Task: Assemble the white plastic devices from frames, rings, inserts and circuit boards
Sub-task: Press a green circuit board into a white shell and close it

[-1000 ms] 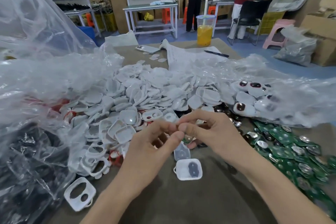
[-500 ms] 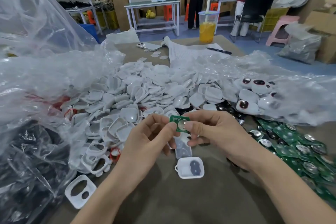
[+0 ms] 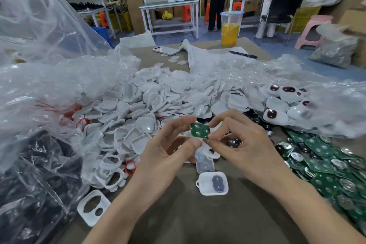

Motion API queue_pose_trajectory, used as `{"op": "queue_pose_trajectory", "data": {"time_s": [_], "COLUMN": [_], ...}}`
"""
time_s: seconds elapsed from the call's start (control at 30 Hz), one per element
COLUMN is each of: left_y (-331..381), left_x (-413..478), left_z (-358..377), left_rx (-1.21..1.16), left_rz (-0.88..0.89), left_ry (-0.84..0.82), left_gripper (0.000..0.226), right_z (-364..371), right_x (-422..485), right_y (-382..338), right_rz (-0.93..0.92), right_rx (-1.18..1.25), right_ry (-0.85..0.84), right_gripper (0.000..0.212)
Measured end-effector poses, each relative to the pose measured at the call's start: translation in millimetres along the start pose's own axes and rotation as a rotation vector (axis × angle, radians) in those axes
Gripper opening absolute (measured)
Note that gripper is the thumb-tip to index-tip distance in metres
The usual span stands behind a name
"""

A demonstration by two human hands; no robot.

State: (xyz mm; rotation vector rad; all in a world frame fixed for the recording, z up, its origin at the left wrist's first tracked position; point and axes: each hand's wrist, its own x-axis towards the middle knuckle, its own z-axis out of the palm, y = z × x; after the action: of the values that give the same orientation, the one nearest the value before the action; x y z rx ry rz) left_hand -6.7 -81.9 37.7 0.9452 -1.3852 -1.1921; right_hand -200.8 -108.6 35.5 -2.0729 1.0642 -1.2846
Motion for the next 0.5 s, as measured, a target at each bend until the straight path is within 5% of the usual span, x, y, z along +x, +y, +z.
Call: {"op": "queue_pose_trajectory", "data": {"time_s": [0.5], "left_y": [-4.0], "left_x": [1.1], "left_z": [-1.0], "left_rx": [-0.018], "left_rz": [0.020], "left_ry": [-0.029], "left_gripper": [0.036], "right_z": [-1.7], "right_x": [-1.3], "right_y": [-4.2], "right_rz": [-0.202], "right_rx": [-0.245], "right_ry": [0.048], "right_gripper": [0.015]}}
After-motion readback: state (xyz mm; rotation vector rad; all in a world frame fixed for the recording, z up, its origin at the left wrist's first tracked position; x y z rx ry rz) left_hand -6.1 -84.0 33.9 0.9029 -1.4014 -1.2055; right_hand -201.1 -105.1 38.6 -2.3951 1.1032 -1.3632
